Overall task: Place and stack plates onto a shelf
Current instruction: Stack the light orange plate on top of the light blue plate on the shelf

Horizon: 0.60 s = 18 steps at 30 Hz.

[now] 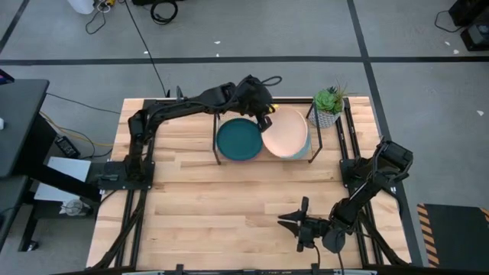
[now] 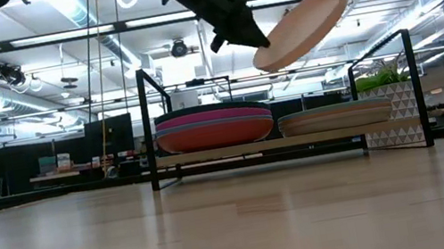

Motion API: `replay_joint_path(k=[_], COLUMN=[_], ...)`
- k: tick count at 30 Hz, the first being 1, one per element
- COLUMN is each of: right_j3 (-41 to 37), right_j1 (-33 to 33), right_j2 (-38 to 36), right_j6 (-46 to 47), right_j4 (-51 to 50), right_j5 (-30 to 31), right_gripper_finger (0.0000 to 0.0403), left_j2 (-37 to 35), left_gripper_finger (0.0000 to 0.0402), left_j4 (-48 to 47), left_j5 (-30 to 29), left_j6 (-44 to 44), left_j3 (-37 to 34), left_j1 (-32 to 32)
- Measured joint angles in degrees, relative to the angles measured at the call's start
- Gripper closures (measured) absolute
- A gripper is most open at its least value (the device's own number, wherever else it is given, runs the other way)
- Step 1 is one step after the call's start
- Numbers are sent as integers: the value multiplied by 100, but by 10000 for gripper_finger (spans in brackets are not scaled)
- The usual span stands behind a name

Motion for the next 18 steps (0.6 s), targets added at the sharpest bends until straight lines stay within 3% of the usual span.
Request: replay_joint_path(k=[12,18], right_j3=[0,0], right_j1=[26,50], right_j2=[0,0], right_j6=[25,-4], right_j4=[-150,-157], right_j5=[-53,-41], right_gripper_finger=[318,318], left_j2=[739,965], left_gripper_finger=[384,383], left_j4=[956,1122], left_j5=[-223,-793], left_j6=[507,976], left_j3=[2,4], left_j1=[2,-1])
